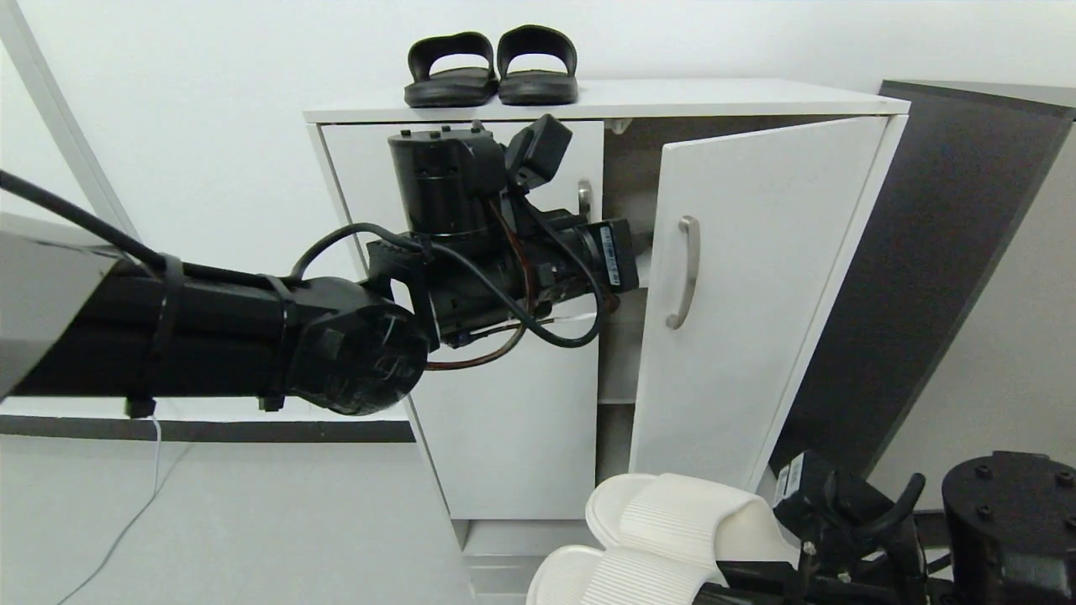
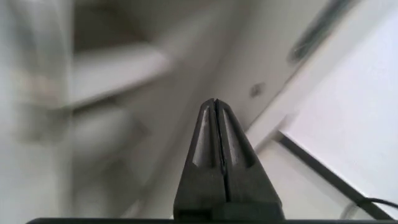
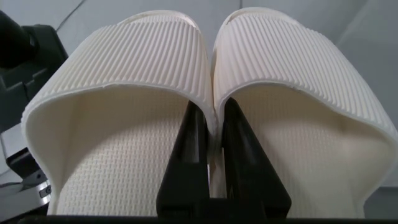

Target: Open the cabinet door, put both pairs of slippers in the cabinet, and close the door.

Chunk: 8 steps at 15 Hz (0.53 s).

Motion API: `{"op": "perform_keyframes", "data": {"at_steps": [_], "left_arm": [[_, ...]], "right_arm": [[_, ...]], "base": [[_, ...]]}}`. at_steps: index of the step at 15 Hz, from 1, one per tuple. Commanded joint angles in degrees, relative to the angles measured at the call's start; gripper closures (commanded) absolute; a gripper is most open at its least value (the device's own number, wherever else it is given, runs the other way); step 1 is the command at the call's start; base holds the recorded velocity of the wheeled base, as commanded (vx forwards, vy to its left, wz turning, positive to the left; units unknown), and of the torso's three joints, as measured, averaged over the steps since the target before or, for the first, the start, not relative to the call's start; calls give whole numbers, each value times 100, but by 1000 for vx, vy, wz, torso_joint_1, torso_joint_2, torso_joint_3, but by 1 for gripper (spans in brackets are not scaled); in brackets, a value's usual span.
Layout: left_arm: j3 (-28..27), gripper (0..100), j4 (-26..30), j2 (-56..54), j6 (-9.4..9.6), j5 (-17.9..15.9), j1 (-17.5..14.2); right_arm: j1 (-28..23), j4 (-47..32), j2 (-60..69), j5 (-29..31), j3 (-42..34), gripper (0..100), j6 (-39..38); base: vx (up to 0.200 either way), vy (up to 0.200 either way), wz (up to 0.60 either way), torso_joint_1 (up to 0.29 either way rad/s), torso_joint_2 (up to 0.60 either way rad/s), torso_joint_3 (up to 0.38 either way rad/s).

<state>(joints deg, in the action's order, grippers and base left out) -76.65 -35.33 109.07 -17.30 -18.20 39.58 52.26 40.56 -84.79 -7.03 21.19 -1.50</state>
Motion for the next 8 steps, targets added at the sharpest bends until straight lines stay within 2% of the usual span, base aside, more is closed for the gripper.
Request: {"op": "perform_keyframes", "data": {"at_steps": [1, 3, 4, 5, 6, 8], "left_arm": [[186, 100, -71, -70, 60, 177, 498], [291, 100, -457, -88, 113, 317, 893], [291, 100, -501, -88, 113, 317, 911], [283, 100, -510, -96, 113, 317, 911], [318, 100, -528, -105, 113, 317, 858], [529, 100, -668, -246, 113, 326, 471]], "right_arm": [[162, 14, 23, -9, -132, 100, 1], [223, 22, 59, -17, -176, 100, 203], [223, 22, 67, -17, -185, 100, 211], [206, 31, 67, -17, -185, 100, 194], [197, 31, 67, -17, -176, 100, 185], [-58, 22, -82, 0, 8, 100, 159]], "base": [[-200, 0, 0, -2, 7, 7], [-200, 0, 0, 0, 2, 0], [-200, 0, 0, 2, 7, 7], [0, 0, 0, 0, 0, 0], [0, 0, 0, 0, 0, 0], [0, 0, 0, 0, 0, 0]]}}
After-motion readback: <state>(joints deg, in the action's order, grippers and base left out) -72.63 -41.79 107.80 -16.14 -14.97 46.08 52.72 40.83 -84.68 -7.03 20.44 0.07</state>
